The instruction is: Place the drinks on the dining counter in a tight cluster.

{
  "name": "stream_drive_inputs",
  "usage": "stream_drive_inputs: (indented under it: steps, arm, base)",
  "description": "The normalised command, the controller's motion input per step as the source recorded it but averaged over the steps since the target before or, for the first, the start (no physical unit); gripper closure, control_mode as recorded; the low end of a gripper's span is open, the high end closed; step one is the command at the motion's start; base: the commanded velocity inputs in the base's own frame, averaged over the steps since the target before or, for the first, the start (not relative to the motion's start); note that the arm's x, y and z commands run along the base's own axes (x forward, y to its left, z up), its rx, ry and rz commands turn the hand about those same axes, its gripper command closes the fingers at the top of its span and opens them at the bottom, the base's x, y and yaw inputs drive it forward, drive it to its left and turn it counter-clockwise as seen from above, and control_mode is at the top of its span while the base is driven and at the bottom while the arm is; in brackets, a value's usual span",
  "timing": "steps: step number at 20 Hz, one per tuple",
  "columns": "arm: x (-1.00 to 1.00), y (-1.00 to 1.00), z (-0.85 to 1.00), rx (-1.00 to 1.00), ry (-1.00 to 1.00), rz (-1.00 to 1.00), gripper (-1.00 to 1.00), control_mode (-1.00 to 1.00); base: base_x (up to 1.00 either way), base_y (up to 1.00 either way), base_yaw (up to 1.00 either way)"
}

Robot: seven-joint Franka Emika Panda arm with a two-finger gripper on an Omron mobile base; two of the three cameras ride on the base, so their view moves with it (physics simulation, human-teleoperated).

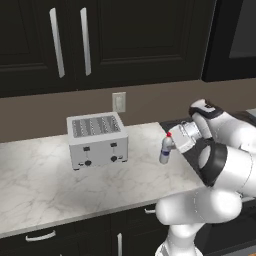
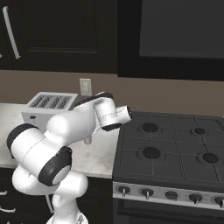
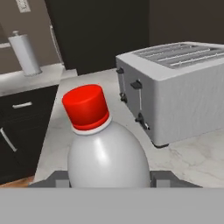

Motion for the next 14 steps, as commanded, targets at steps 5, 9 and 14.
stream_drive_inputs:
  steps: [5,9,14]
  arm:
    - [-0.19,0.0,0.86,0.0,-0.01,0.0,1.0,-1.0]
    - [-0.37,0.0,0.68,0.03,0.0,0.0,1.0,-1.0]
    - [-0.56,0.0,0.25,0.09,-0.1,0.0,1.0,-1.0]
  base:
    - [0.0,0.0,0.0]
    - [0.0,0.0,0.0]
    - [0.0,0.0,0.0]
